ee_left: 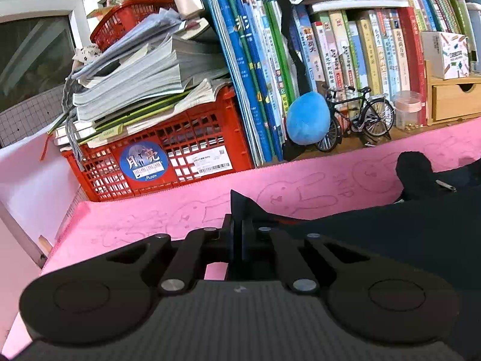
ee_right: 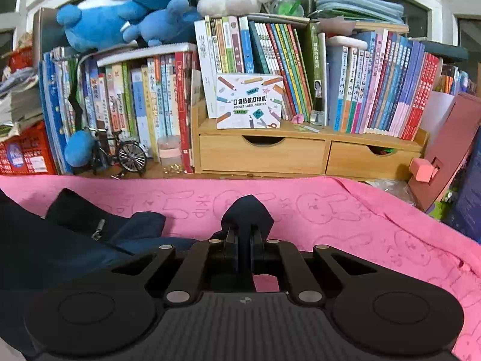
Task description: Fold clothes
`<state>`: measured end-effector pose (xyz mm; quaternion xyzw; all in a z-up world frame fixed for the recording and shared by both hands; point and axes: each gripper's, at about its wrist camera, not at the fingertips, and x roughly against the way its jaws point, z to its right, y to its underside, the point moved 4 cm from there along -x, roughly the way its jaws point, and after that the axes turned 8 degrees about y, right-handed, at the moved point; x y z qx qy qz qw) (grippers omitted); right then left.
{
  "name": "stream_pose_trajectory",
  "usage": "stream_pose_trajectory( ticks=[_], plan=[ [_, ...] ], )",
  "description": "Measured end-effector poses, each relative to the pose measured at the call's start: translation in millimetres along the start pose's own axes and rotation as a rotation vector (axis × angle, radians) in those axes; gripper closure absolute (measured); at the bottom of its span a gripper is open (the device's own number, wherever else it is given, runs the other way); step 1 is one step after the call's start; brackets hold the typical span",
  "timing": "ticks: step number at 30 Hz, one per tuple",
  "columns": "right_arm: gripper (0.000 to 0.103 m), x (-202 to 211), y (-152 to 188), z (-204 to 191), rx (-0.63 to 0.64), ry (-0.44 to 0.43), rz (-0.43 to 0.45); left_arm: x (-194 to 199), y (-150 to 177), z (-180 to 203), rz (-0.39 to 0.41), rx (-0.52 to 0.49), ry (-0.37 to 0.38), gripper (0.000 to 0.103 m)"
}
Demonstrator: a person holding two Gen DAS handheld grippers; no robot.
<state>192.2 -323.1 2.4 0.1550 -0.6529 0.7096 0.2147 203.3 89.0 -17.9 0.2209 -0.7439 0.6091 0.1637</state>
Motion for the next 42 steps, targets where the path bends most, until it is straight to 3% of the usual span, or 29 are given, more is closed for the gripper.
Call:
stream_pose_trajectory(
  ticks=[6,12,15,17,19,20,22,23,26,28,30,33,35,37,40,42],
  plan=[
    [0.096,-6,-14,3,0.0,0.06,0.038,-6,-20,-7,0.024,-0.008,-0.024,0.098],
    [0.097,-10,-63,-4,0.058,0.105,0.132,-14,-69,-7,0.122,-0.076,-0.085,0.099],
    [0.098,-21,-92,-3,0.076,0.153,0.192,-39,-75,-4,0.061,-0.134,-0.081,0.095],
    [0.094,-39,-96,0,0.032,0.117,0.122,-56,-62,0,-0.002,-0.192,-0.07,0.091],
    [0.085,-53,-82,-3,0.031,0.073,0.037,-64,-41,1,-0.055,-0.245,-0.05,0.076],
    [0.079,-54,-71,-7,0.045,0.046,0.008,-62,-32,-1,-0.068,-0.253,-0.034,0.074],
    [0.04,-47,-47,-18,0.04,-0.022,-0.03,-55,-14,-8,-0.088,-0.267,-0.007,0.073],
    [0.032,-41,-35,-23,0.031,-0.062,-0.043,-45,-8,-13,-0.083,-0.266,-0.007,0.072],
    [0.027,-15,-12,-40,-0.009,-0.199,-0.05,-10,10,-27,-0.059,-0.266,-0.001,0.067],
    [0.012,-6,-1,-53,-0.011,-0.231,-0.074,28,22,-28,0.0,-0.293,0.042,0.05],
    [0.011,-8,8,-67,0.011,-0.216,-0.108,56,37,-24,0.039,-0.331,0.099,0.034],
    [0.011,-23,21,-85,0.028,-0.171,-0.169,76,63,-6,0.027,-0.403,0.165,0.033],
    [0.015,-34,30,-95,0.006,-0.161,-0.208,70,74,4,0.01,-0.442,0.145,0.033],
    [0.045,-34,35,-107,0.052,-0.091,-0.19,54,80,4,-0.013,-0.452,0.072,0.033],
    [0.062,-19,38,-113,0.122,-0.041,-0.146,44,83,-11,-0.034,-0.375,0.025,0.032],
    [0.065,-8,38,-103,0.135,-0.021,-0.137,46,84,-18,-0.038,-0.352,0.027,0.031]
  ],
)
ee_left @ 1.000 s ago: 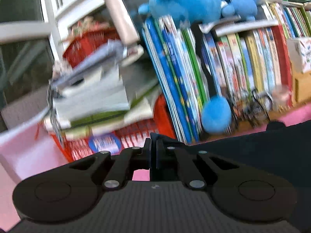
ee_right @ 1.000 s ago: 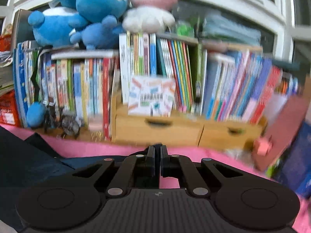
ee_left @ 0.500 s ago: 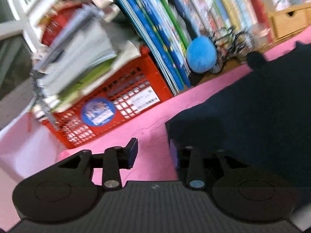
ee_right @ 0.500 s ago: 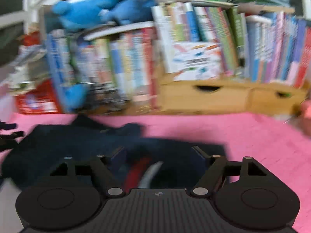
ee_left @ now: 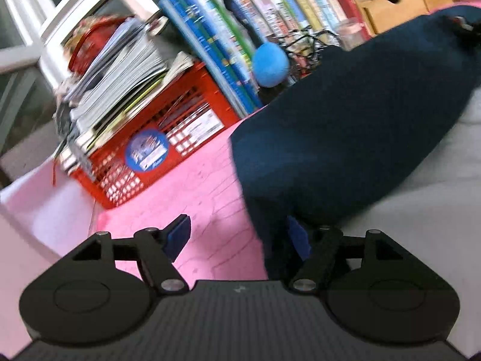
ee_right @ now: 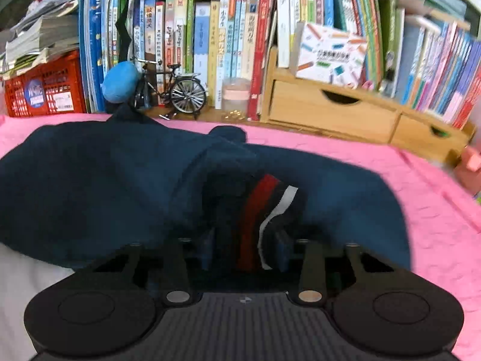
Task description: Fold clothes
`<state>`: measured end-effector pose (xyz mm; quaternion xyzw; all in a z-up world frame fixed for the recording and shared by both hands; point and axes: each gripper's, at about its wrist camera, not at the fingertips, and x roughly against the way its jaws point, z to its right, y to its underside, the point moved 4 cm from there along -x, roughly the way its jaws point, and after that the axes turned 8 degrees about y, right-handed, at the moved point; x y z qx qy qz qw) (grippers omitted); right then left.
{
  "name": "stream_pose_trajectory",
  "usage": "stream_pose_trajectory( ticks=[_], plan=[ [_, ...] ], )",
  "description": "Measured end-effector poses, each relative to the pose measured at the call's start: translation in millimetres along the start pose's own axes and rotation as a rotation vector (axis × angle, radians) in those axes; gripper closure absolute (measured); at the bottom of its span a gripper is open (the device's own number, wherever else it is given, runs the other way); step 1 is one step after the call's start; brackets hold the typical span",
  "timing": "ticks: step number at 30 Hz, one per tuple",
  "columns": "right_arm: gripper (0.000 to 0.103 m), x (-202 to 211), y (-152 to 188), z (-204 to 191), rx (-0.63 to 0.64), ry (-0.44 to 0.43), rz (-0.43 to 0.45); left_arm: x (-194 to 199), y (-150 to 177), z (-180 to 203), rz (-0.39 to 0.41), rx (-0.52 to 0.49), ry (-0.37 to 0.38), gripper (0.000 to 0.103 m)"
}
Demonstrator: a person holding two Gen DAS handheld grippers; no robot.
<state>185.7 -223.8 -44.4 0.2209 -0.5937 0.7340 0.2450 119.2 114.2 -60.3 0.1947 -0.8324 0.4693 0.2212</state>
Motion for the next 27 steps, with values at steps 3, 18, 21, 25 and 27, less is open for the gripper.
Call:
stream_pose_trajectory(
  ticks=[3,18,21,25,27],
  plan=[
    [0.066,11,3,22,-0.045,0.012,-0.006,11,7,5,0.025,-0.05,0.0,0.027],
    [0.068,15,14,39,-0.18,-0.008,-0.027,33,18,-17,0.003,0.033,-0.05,0.024],
    [0.083,36,-2,29,-0.223,-0.08,0.034,43,23,-30,0.008,0.104,-0.053,0.024],
    [0.092,72,-41,-25,-0.203,-0.289,0.134,57,33,-50,0.029,0.236,-0.081,0.024],
    [0.093,87,-55,-72,-0.157,-0.43,0.147,61,40,-59,0.023,0.287,-0.091,0.024]
  ],
)
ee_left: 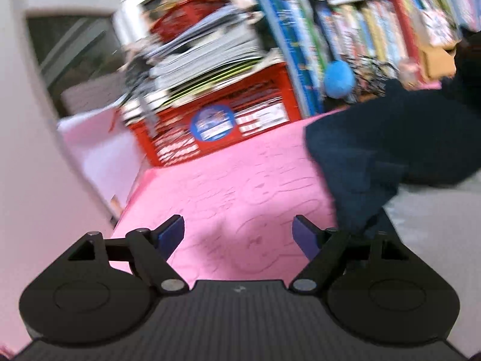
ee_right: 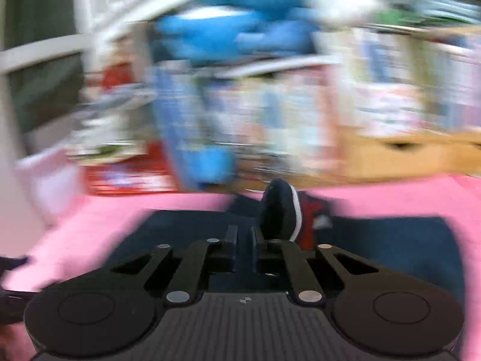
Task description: Fold clothes
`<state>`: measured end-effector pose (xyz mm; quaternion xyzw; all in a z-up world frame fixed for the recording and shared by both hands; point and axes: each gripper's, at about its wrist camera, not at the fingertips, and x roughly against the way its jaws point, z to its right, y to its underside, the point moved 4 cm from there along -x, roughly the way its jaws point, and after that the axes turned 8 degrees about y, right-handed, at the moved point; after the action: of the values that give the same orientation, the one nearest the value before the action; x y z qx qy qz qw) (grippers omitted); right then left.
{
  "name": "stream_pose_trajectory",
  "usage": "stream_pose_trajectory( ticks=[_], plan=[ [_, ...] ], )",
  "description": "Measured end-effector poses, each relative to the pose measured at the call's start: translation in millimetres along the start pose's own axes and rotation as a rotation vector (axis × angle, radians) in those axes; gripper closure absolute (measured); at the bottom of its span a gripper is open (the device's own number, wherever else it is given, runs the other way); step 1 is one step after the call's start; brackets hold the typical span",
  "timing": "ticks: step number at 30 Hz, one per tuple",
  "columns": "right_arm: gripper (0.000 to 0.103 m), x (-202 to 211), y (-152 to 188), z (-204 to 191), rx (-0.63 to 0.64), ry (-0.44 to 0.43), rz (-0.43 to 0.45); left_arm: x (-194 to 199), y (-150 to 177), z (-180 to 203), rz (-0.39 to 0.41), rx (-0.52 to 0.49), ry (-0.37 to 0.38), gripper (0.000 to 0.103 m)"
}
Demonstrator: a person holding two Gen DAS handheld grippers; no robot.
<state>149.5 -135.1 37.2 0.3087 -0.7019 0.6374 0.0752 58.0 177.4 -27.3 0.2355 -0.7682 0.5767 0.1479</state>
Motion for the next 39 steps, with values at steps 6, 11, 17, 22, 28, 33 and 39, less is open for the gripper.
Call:
stream_pose_trajectory(
  ticks=[6,11,17,22,28,33,39],
  plan=[
    [0.093,-18,7,-117,0.161,-0.213,-0.023,9,10,-15,0.002,0.036,-0.004,0.024],
    [0.093,-28,21,-74,0.167,0.006,-0.044,5,16,-8,0.009,0.012,0.014,0.023],
    [0.088,-22,37,31,0.026,0.344,-0.09,-1,15,9,0.014,0.009,0.054,0.022],
    [0.031,-15,45,53,-0.052,0.322,-0.068,6,-2,22,0.057,0.008,0.132,0.022],
    [0.05,-51,41,9,0.159,0.232,-0.052,8,-48,44,0.092,0.273,0.582,0.014],
    [0.081,-51,43,-17,0.168,0.082,-0.052,-28,-80,84,0.031,0.385,0.795,0.004],
    [0.081,-26,49,-19,0.191,-0.015,-0.02,-89,-90,122,-0.144,0.667,0.973,0.012]
  ],
)
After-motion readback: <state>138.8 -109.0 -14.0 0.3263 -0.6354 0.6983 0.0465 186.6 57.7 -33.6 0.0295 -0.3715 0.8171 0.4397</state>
